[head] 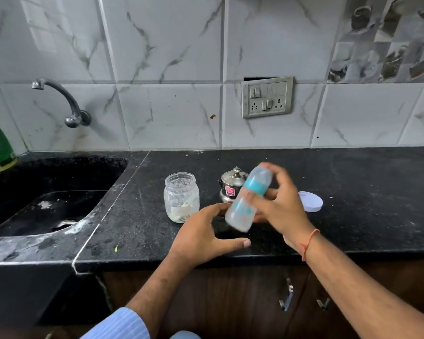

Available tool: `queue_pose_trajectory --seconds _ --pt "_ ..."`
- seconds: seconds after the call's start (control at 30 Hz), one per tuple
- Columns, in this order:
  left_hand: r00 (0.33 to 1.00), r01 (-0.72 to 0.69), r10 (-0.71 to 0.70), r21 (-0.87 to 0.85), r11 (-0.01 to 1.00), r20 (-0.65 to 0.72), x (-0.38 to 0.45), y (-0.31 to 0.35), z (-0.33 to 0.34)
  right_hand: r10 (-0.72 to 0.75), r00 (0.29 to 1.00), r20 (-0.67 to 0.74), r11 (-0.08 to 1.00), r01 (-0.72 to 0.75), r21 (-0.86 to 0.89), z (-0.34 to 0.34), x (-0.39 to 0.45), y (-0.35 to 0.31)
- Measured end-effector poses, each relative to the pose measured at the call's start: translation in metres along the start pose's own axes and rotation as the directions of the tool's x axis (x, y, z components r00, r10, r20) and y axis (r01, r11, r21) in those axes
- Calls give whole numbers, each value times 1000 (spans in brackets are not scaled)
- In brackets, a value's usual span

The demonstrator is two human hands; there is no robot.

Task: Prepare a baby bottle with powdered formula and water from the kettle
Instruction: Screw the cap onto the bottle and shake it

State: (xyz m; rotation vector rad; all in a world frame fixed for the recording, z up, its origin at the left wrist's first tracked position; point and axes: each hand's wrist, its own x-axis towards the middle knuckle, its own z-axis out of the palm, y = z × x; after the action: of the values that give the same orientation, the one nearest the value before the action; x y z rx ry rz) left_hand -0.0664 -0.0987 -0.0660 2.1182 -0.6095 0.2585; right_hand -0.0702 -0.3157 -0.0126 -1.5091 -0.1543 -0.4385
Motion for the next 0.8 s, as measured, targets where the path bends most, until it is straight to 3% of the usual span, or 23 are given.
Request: queue_pose_trajectory --seconds 0.07,0.1,0.2,0.33,0.43,0.47,0.53,0.57,0.67,0.7,0.77,0.8 --pt "1000 2 -2 -8 1000 15 1 0 0 10 980 -197 978 31 206 -7 6 -2" --pt "1000 5 -5 -7 1000 18 1 1 0 12 977 -214 972 39 234 -9 7 -4" --pt "1000 17 -17 10 1000 18 0 3 -1 -1 1000 31 1000 2 -21 -2 3 -4" --pt "1000 19 -19 -10 1000 16 1 1 0 -9 975 -223 971 62 230 -11 5 -3" --pt "1000 16 -16 9 1000 -7 0 0 2 -8 1000 17 1000 9 -9 -2 -3 -1" --pt "1000 8 -8 8 1000 -8 0 0 1 -21 1000 -11 1000 21 -2 0 -5 0" --pt "1000 3 -3 -5 1000 8 2 -2 1 1 982 -190 983 34 178 -3 -2 0" --pt "1000 5 -4 -8 1000 12 3 -2 1 14 978 -207 976 32 215 -5 0 0" --pt "1000 5 -5 10 1000 -8 1 0 2 -3 1000 24 1000 3 -7 3 -4 1" --pt "1000 4 -4 12 1000 -5 0 0 1 -17 1000 -2 1000 17 -12 5 -6 4" --pt "1000 5 -5 2 1000 4 1 0 2 2 987 -163 987 24 159 2 -4 3" --pt "1000 9 -8 -3 1000 4 1 0 2 7 984 -176 982 26 189 2 -2 1"
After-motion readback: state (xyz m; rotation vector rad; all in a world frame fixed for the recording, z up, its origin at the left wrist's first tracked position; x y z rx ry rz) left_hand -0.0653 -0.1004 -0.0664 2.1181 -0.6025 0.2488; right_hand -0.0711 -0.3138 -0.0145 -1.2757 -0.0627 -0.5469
